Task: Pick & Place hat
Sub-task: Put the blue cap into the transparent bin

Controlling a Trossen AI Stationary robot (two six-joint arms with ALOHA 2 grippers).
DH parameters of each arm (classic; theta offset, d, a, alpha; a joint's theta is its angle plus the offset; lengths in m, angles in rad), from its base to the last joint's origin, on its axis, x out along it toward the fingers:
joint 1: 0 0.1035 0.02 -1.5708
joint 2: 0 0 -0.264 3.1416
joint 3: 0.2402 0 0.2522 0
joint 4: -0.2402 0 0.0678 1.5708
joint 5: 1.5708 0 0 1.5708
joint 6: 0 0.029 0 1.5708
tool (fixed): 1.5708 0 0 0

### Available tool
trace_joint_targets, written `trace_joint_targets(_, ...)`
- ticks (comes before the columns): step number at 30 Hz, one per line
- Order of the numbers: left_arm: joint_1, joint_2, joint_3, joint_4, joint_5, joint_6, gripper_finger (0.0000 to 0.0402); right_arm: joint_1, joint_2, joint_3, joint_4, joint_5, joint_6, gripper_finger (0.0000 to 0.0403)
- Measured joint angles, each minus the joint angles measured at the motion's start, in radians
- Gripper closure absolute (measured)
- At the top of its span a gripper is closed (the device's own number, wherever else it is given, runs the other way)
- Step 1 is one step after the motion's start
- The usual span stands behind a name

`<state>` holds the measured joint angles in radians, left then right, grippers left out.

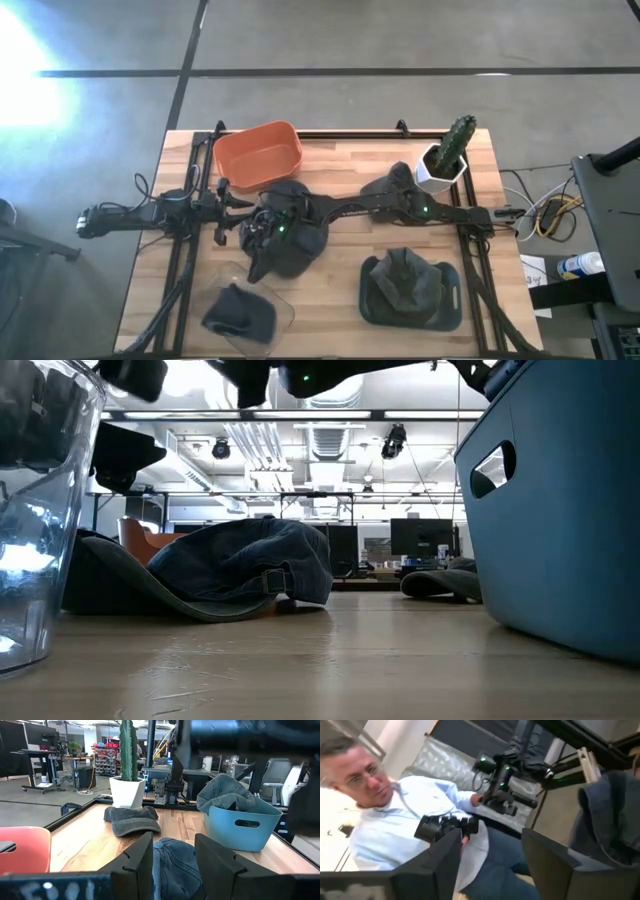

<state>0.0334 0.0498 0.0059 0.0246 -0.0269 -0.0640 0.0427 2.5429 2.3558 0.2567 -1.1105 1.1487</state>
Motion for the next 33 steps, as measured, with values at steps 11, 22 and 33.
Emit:
trace_joint_targets(11, 0.0, 0.0, 0.0, 0.0, 0.0, 0.0, 0.0262, -0.122, -0.166, 0.002, -0.979, 0.281, -0.694, 0.0192)
trace_joint_targets(22, 0.0, 0.0, 0.0, 0.0, 0.0, 0.0, 0.0262, -0.148, -0.176, -0.005, -1.386, 0.765, -1.165, 0.0193)
trace_joint_targets(33, 0.0, 0.0, 0.0, 0.0, 0.0, 0.0, 0.0262, -0.147, -0.123, -0.01, -1.341, 1.007, -1.187, 0.0193)
